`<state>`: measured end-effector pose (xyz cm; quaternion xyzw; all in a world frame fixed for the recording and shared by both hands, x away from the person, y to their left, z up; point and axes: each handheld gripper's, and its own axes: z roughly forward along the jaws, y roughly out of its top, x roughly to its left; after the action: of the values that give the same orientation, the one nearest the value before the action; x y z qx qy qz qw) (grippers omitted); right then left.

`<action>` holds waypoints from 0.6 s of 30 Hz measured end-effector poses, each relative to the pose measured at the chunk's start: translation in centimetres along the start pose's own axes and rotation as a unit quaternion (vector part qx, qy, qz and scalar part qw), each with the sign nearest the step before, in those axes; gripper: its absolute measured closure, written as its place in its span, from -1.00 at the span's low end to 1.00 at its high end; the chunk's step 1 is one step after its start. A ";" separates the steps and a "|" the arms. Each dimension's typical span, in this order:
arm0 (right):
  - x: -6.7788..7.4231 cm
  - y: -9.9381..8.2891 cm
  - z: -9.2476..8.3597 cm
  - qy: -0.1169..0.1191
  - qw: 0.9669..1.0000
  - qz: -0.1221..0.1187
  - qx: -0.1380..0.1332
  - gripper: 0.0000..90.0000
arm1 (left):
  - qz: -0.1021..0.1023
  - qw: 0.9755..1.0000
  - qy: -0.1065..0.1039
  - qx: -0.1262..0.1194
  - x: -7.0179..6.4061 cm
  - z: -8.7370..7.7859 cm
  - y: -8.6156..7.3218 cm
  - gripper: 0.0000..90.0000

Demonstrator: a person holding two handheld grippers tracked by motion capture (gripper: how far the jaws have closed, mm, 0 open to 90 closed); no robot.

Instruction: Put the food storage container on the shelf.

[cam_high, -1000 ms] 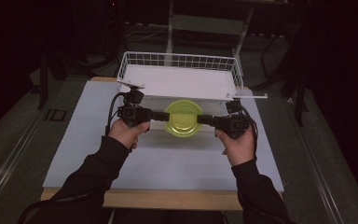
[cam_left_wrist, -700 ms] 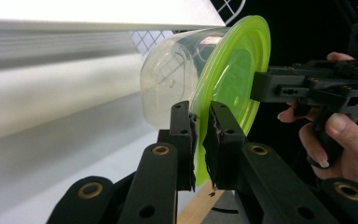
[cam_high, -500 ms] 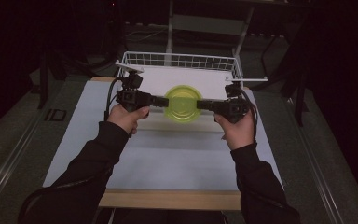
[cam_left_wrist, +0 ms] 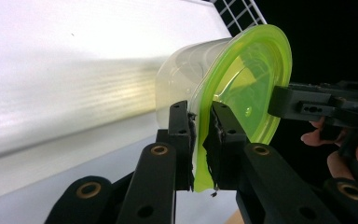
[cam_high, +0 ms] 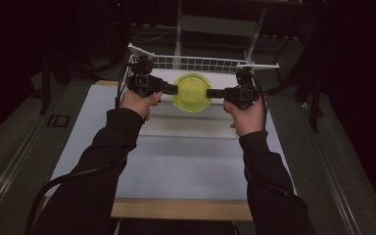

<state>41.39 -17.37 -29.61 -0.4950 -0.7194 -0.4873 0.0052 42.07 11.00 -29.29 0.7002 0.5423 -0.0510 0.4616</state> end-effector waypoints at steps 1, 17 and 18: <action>-0.3 0.2 0.2 0.002 1.000 0.005 0.001 0.80 | -0.002 1.000 0.003 0.001 0.1 0.2 0.2 0.81; -2.0 1.5 1.6 -0.009 0.999 0.030 0.007 0.80 | -0.008 1.000 0.023 -0.007 0.6 2.0 1.6 0.80; -2.1 1.6 1.6 -0.010 0.999 0.030 0.006 0.80 | -0.002 1.000 0.028 -0.007 0.4 2.1 1.6 0.79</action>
<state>44.38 -17.67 -30.39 -0.5212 -0.7073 -0.4773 0.0153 44.45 9.84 -29.79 0.6972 0.5563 -0.0285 0.4513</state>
